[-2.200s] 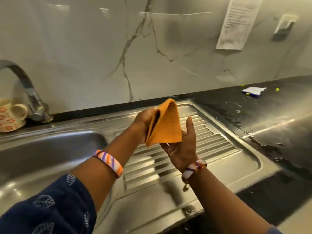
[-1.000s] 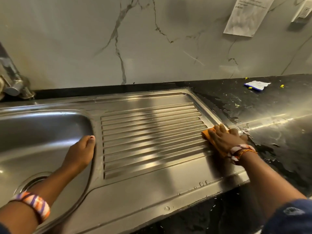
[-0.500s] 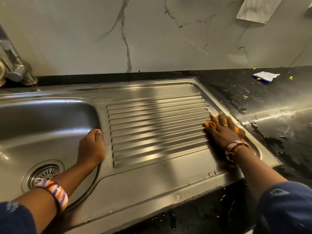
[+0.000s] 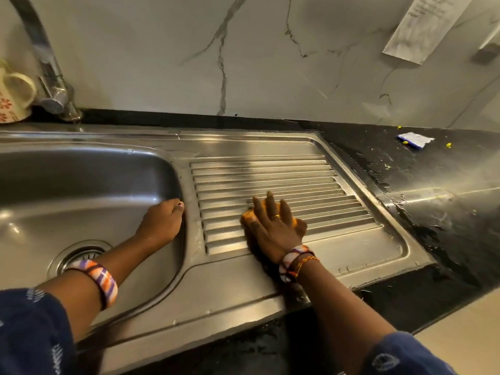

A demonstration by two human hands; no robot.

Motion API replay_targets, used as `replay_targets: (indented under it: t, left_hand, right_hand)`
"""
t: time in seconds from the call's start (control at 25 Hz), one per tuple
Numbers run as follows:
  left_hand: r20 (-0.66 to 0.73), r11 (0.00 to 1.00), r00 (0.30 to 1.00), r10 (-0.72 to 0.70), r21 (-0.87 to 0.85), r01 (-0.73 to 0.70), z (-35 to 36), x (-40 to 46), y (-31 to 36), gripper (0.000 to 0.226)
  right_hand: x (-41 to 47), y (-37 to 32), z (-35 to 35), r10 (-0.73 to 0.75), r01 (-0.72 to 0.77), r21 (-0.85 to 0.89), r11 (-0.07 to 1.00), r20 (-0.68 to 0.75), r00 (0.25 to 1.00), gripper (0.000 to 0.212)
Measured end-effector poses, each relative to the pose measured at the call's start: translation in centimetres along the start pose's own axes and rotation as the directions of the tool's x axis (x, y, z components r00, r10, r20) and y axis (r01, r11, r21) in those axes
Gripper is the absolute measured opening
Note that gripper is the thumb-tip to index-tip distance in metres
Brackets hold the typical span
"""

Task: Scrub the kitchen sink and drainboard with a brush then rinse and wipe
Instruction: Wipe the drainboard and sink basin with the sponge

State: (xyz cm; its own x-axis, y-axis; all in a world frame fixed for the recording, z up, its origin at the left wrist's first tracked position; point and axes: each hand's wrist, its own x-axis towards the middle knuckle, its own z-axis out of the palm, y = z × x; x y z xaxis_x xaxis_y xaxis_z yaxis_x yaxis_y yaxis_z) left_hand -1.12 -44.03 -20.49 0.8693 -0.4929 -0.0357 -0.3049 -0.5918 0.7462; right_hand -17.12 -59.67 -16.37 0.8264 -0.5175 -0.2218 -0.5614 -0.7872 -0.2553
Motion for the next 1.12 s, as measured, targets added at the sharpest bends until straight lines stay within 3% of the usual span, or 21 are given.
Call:
replay_targets:
  t: [0.12,0.16,0.24,0.36,0.48,0.56,0.64,0.76,0.84,0.92,1.0,1.12]
  left_hand:
    - [0.282,0.983,0.953,-0.115,-0.105,0.149,-1.9,-0.3,-0.6,0.03]
    - [0.408,0.977,0.897,-0.17,-0.051,0.208,-2.7,-0.6,-1.0,0.026]
    - [0.606,0.944,0.725,-0.328,0.237,0.229,-4.9,-1.4,-1.8,0.019]
    - [0.646,0.805,0.517,-0.561,0.571,0.161,-8.2,-3.9,-2.9,0.019]
    - [0.579,0.668,0.397,-0.712,0.733,0.13,-10.8,-6.6,-2.8,0.036]
    - [0.525,0.624,0.425,-0.738,0.77,0.132,-12.5,-8.1,-3.0,0.038]
    - [0.47,0.605,0.5,-0.727,0.783,0.144,-14.1,-9.1,-4.1,0.031]
    - [0.39,0.569,0.58,-0.715,0.807,0.159,-16.3,-10.9,-6.1,0.021]
    - [0.345,0.545,0.598,-0.723,0.817,0.187,-16.8,-11.6,-6.5,0.019]
    - [0.347,0.533,0.562,-0.751,0.821,0.206,-16.6,-11.3,-5.6,0.024]
    - [0.395,0.588,0.563,-0.726,0.781,0.211,-15.8,-9.8,-4.3,0.026]
    - [0.477,0.771,0.729,-0.49,0.628,0.108,-13.0,-6.0,-2.5,0.027]
  right_hand:
    - [-0.7,-4.5,2.0,-0.188,0.191,-0.092,0.977,0.032,0.982,0.057]
    - [-0.9,-5.7,2.7,-0.258,0.261,-0.129,0.957,0.035,0.965,0.058]
    - [-1.1,-7.1,3.6,-0.373,0.37,-0.192,0.909,0.021,0.928,0.056]
    - [-1.6,-9.2,4.2,-0.532,0.523,-0.25,0.815,0.034,0.846,0.06]
    - [-2.4,-13.0,5.3,-0.586,0.632,-0.318,0.707,0.237,0.775,0.05]
    - [-2.9,-15.4,5.9,-0.558,0.64,-0.284,0.714,0.321,0.765,0.046]
    - [-3.0,-16.9,6.0,-0.496,0.57,-0.135,0.811,0.36,0.791,0.045]
    - [-2.9,-18.4,5.9,-0.478,0.523,0.031,0.852,0.455,0.752,0.039]
    - [-2.9,-19.1,5.8,-0.493,0.503,0.114,0.857,0.467,0.734,0.038]
    - [-2.7,-19.5,5.8,-0.51,0.429,0.278,0.859,0.411,0.756,0.039]
    - [-2.5,-19.3,4.7,-0.511,0.387,0.407,0.828,0.261,0.819,0.04]
    - [-0.3,-15.3,0.9,-0.378,0.352,0.437,0.828,-0.029,0.926,0.048]
